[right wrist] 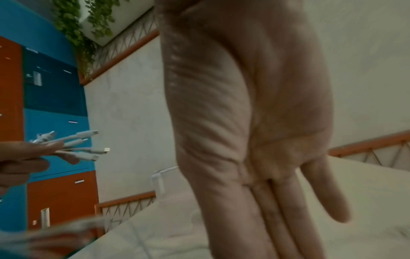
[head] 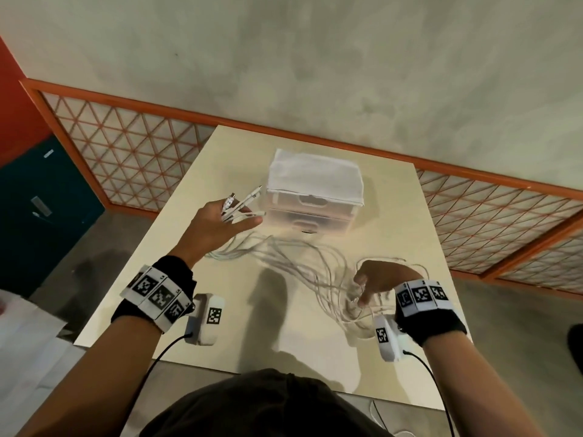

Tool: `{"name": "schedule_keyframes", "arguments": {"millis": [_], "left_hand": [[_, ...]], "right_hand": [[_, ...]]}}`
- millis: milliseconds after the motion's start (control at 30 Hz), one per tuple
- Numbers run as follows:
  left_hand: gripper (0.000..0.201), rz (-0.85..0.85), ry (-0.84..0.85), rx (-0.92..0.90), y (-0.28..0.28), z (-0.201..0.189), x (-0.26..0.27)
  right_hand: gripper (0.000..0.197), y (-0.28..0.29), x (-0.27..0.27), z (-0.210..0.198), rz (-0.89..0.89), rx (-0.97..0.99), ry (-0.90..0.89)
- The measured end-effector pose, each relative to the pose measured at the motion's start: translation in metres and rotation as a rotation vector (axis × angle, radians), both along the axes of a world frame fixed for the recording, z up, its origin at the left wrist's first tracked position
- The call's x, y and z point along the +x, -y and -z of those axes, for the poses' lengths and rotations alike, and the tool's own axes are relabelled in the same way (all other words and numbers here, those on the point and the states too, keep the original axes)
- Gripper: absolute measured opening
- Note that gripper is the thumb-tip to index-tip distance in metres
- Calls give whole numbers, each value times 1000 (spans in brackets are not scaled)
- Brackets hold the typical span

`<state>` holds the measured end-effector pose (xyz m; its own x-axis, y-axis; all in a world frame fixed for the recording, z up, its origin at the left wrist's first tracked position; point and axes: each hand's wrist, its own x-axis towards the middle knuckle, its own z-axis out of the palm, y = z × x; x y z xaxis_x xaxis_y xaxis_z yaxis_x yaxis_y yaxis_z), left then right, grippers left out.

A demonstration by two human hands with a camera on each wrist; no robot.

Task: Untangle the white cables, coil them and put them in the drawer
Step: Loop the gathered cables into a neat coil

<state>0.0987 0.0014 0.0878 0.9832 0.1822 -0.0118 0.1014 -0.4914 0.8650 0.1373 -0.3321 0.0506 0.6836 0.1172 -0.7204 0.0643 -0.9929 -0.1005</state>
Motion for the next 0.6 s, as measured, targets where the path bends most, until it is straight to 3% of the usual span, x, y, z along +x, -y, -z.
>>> {"name": "schedule_keyframes", "arguments": {"millis": [100,167,233,367,600], "left_hand": [[32,122,32,-95,6,-5,-2],[35,191,40,-230,13,-10,-6],[34,216,48,-318,23,-13,-9],[33,269,50,-446,37,-16,-13],[39,315,23,-464,39,-19,-20]], "right_hand": [[48,-15,2,-28,-18,57,130],[32,-33,-1,-53,-56,266,288],[30,-57,-5,-70,-1,581,414],[26,-100,-14,-86,195,1101,420],[15,-125,-16,-90,323,1419,420]]}}
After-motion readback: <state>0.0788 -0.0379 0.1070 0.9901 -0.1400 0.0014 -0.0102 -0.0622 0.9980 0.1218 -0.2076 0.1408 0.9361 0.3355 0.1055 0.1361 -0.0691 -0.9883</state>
